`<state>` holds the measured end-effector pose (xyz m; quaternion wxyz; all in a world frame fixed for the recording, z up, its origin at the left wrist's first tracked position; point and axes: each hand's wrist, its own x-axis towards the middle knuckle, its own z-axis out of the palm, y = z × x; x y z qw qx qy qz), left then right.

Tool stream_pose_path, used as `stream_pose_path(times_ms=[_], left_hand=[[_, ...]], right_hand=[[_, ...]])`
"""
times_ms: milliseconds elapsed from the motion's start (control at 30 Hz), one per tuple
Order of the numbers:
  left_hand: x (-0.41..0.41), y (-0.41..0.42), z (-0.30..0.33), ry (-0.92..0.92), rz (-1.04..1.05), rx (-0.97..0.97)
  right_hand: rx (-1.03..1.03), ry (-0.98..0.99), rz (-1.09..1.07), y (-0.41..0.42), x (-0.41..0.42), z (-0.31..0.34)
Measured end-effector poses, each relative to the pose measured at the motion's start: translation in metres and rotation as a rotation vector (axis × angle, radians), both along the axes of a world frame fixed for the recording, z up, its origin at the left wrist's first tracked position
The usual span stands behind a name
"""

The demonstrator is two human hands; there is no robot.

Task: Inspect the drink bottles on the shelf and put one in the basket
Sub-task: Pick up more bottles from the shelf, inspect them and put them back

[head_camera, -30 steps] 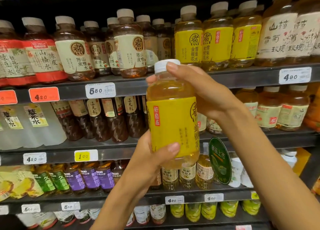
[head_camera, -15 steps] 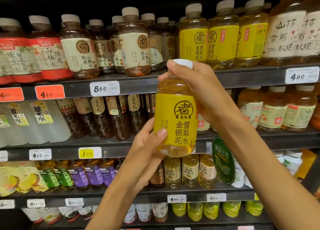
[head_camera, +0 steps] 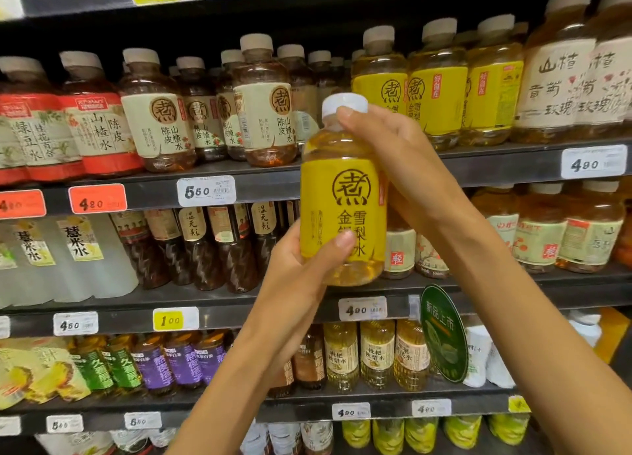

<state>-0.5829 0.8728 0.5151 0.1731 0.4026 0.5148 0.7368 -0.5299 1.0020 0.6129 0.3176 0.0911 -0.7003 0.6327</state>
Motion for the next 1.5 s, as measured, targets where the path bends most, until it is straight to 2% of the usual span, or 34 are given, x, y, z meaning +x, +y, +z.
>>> stream_pose_path(times_ms=[333,633,900,1067,1167,1300,1500], left_hand=[[-0.047,0.036,0.061,0.291,0.264,0.022],[-0.074,0.053,0.072,0.462,0.397,0.058],[-0.086,0.064,0.072,0.584,0.509,-0.049],[-0.08,0.073,0.07,0.66,0.764,-0.117],[-0.078,0.079,0.068,0.772,0.88,-0.152],[-0.083,0.086,0.066,0.844,0.974,-0.21],[-0.082,0.091,0.067,1.009,1.214,-0.431]], right_hand=[[0.035,0.214,-0.199,0.016,-0.046,0.049],[0.103,0.327,-0.274,0.031,-0.078,0.06],[0.389,0.524,-0.606,0.033,-0.097,0.049],[0.543,0.476,-0.836,0.039,-0.113,0.052],[0.685,0.417,-0.999,0.045,-0.121,0.048],[0.837,0.4,-1.084,0.051,-0.124,0.037],[0.898,0.4,-1.112,0.056,-0.121,0.034]])
